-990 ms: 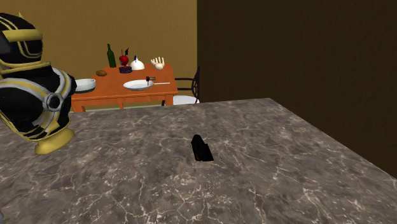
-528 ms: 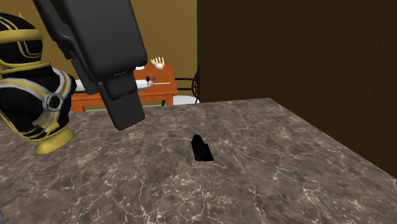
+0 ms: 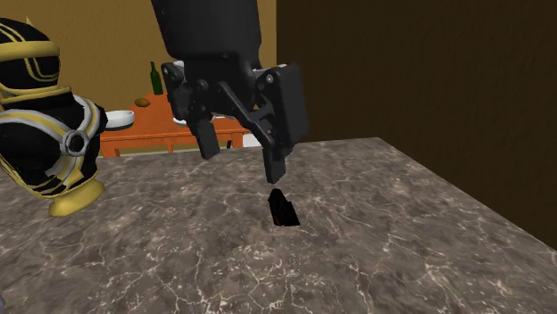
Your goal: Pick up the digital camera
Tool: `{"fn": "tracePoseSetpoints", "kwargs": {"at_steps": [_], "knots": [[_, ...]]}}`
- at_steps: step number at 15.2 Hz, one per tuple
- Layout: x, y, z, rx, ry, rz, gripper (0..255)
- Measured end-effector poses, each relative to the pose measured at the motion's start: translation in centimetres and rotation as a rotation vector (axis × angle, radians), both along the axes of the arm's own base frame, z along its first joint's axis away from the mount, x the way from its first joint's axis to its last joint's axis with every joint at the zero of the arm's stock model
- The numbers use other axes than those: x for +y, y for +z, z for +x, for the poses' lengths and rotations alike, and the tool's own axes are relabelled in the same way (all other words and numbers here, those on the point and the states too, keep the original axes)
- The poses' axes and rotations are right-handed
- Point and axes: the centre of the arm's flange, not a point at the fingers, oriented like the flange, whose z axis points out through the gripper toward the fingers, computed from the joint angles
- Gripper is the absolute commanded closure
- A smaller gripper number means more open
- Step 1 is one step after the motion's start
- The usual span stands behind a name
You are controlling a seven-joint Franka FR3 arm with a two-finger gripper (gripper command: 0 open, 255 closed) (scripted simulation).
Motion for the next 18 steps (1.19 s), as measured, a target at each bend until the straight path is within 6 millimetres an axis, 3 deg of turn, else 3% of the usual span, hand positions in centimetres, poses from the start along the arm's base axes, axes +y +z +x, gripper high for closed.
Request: {"fn": "tracePoseSetpoints", "kwargs": {"at_steps": [7,12,18], "knots": [[5.2,-5.3,5.7,0.000,0.204,-0.032,0],[10.2,-9.0,9.0,0.000,0.349,-0.054,0],[15.9,-13.5,11.7,0.001,0.524,-0.081,0]]}}
